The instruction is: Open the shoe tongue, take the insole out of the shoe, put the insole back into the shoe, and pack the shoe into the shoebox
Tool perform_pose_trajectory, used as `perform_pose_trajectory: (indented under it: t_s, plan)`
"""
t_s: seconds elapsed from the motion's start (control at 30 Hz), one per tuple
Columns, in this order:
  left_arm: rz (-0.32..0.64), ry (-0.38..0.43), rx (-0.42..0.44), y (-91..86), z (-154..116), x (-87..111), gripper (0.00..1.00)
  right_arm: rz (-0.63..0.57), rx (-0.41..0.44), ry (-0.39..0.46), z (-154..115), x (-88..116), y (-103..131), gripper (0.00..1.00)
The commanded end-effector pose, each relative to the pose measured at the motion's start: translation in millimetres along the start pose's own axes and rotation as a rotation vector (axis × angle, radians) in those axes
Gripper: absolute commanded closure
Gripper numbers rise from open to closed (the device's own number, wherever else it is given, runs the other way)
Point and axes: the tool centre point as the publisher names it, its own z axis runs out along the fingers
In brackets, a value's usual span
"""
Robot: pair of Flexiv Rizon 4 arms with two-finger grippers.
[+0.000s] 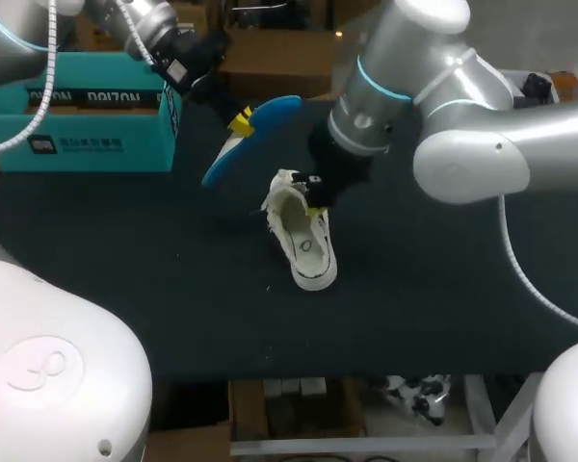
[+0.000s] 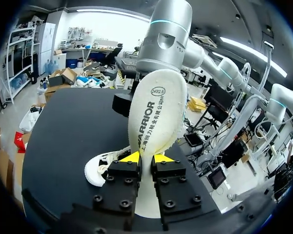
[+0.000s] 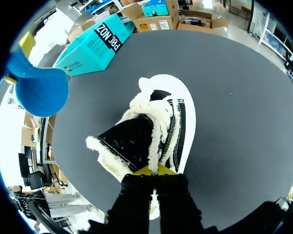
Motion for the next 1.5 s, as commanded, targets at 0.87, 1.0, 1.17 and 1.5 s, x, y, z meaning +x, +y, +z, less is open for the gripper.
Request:
perform_pose_trajectory:
  t_s: [0.87,1.0,1.17,1.5]
  plan:
    - [0.142,0.221,0.045,-20.3,19.1,24.7,1.00,0.029,-0.149,0.012,-57.7,-24.7,-26.5,0.00]
    - [0.142,0.221,0.045,-20.3,19.1,24.7,1.00,0.029,-0.149,0.012,-57.7,-24.7,-26.5,0.00]
    - [0.157,0.292,0.113,-17.2,27.3,31.3,1.00,0.070,-0.056,0.140,-68.4,-41.9,-15.0,0.00]
    - [0.308,0.460,0.328,-36.6,47.9,68.1,1.00,0.346,0.184,0.291,-96.4,-56.3,-18.3,0.00]
